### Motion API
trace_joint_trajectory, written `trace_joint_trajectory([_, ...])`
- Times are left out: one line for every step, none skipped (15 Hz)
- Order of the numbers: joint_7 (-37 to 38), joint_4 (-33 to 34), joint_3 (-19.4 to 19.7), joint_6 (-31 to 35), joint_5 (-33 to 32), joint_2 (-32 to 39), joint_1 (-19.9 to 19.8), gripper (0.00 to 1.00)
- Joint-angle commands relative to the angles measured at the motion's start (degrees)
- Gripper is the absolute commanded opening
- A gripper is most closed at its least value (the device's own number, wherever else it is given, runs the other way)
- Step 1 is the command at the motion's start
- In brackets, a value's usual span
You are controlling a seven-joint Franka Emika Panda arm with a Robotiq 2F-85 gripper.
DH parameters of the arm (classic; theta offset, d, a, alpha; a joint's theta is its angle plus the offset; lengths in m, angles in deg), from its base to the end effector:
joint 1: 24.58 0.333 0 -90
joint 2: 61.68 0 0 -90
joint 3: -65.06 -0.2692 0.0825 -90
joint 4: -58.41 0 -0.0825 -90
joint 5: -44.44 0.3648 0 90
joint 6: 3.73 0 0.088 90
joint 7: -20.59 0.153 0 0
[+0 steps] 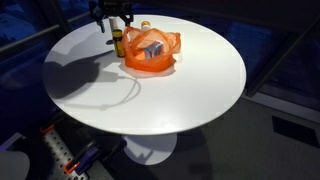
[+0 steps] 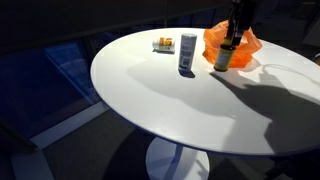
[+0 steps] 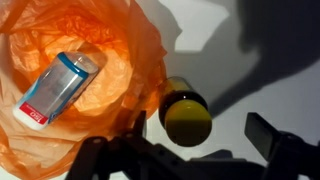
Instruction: Put the yellow and black container in the orange plastic bag
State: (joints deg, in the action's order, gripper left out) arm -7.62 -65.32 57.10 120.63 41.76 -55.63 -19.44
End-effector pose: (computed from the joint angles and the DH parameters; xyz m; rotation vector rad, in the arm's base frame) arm 0.5040 0.1143 0.2619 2.9109 1.1443 -0.1495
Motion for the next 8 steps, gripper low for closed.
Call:
trace_joint_trajectory([2.3, -2.2, 0.2, 1.9, -2.0, -1.7, 0.4, 1.00])
trace_joint_trajectory([2.4, -2.3, 0.2, 2.4, -2.1, -1.8, 0.4, 0.86])
trace_joint_trajectory([2.6, -2.3, 0.2, 2.7, -2.1, -1.8, 0.4, 0.74])
trace_joint_trajectory([2.7, -2.3, 0.2, 3.0, -2.1, -1.8, 0.5, 0.66])
trace_joint_trajectory([2.8, -2.2, 0.2, 3.2, -2.1, -1.9, 0.5, 0.56])
trace_joint_trajectory([2.9, -2.1, 0.2, 3.3, -2.1, -1.9, 0.4, 0.49])
trace_joint_trajectory([2.9, -2.0, 0.3, 3.5, -2.1, -2.0, 0.5, 0.40])
trace_joint_trajectory([3.0, -1.9, 0.3, 3.5, -2.2, -2.1, 0.5, 0.38])
